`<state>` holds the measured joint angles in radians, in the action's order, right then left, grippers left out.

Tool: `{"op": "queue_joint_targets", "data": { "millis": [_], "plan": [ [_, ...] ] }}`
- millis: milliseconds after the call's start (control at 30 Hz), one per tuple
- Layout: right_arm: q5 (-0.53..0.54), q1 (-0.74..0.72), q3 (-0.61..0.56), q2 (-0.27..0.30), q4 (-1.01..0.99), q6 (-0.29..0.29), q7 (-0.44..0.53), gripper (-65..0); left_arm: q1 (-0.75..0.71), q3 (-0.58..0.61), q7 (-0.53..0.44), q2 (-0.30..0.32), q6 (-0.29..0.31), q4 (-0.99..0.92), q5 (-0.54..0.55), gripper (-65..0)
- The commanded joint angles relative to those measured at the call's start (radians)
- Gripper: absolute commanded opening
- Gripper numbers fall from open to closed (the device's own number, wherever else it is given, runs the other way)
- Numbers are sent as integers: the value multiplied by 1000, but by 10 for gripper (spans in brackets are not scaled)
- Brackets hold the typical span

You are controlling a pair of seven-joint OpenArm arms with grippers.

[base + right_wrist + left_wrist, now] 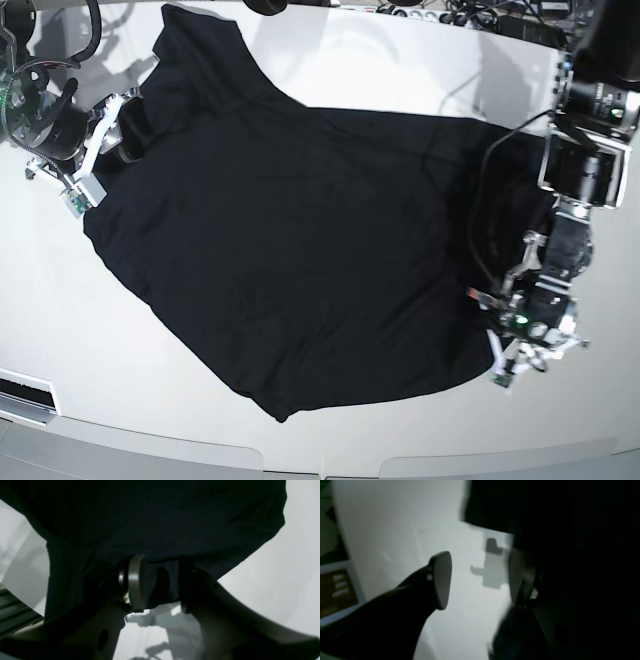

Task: Layout the t-shirt on the table in an organized manner, then fold the t-shirt properly
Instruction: 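Grasp the shirt edge near the left gripper and pull it outward, then release the shirt edge and raise both grippers away from the shirt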

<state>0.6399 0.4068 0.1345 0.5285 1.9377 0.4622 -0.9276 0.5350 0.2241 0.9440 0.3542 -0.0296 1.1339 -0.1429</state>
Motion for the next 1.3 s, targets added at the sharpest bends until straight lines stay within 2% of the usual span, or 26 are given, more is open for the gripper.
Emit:
{"op": "queue_joint_targets", "data": {
  "millis": [0, 100, 233, 367, 433, 500, 600, 733, 867, 1033, 1267],
  "plan": [
    [11, -5, 8, 14, 16, -2, 18, -408, 33, -4, -26, 17, -12, 6, 5, -288],
    [11, -5, 8, 14, 16, -2, 18, -410, 34, -4, -80, 40, 10, -25, 70, -381],
    [11, -5, 8, 14, 16, -2, 18, -410, 34, -4, -205, 45, 18, -140, 146, -650],
    [11, -5, 8, 14, 16, -2, 18, -410, 34, -4, -412, 45, 18, -281, 219, -650],
    [11, -5, 8, 14, 16, -2, 18, -410, 34, -4, -455, 45, 18, -331, 235, -650],
    [11, -6, 8, 14, 16, -2, 18, -410, 34, -4, -425, 45, 16, -346, 233, -650],
    [11, -6, 8, 14, 16, -2, 19, -410, 37, -4, -304, 51, -21, -327, 210, -650],
    [11, -6, 8, 14, 16, -2, 20, -410, 36, -4, -171, 59, -2, -286, 214, -650],
    [11, -6, 8, 14, 16, -2, 31, -410, 36, -4, -126, 58, 79, -285, 293, -650],
    [10, -8, 8, 14, 16, -2, 53, -410, 36, -4, -126, 53, 174, -269, 446, -650],
    [11, -8, 8, 14, 16, -2, 53, -410, 36, -4, -58, 0, 508, -169, 757, -650]
  ]
}}
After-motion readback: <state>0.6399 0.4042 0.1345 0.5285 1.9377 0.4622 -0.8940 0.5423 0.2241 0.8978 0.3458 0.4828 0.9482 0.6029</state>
